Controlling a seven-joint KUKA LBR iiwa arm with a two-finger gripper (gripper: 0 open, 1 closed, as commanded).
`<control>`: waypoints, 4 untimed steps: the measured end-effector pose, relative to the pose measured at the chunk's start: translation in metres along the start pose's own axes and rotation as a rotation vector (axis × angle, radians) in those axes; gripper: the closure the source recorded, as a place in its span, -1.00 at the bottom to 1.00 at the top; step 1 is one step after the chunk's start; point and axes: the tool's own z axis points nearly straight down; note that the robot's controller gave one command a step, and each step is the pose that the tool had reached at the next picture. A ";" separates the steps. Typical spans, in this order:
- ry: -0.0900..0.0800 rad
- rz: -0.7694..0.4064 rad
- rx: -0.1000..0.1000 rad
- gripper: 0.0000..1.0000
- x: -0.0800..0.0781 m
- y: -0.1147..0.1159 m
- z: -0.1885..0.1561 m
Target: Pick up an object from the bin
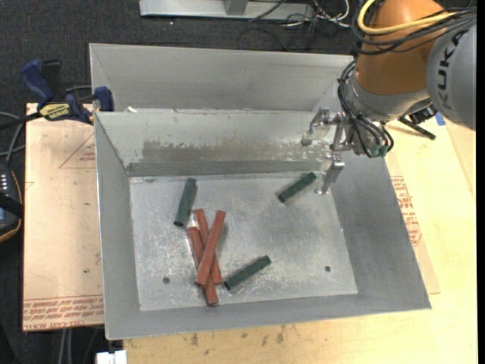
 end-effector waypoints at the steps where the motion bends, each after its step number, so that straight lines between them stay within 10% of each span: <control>1: -0.005 -0.061 0.001 -1.00 -0.009 -0.013 0.082; 2: 0.004 -0.108 -0.001 -1.00 -0.008 -0.018 0.123; 3: -0.001 0.216 0.000 -1.00 -0.006 -0.039 0.110; 4: 0.000 0.193 0.001 -1.00 -0.009 -0.039 0.132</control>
Offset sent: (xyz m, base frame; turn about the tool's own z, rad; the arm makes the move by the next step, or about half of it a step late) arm 0.0099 -0.0284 -0.0699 -0.2105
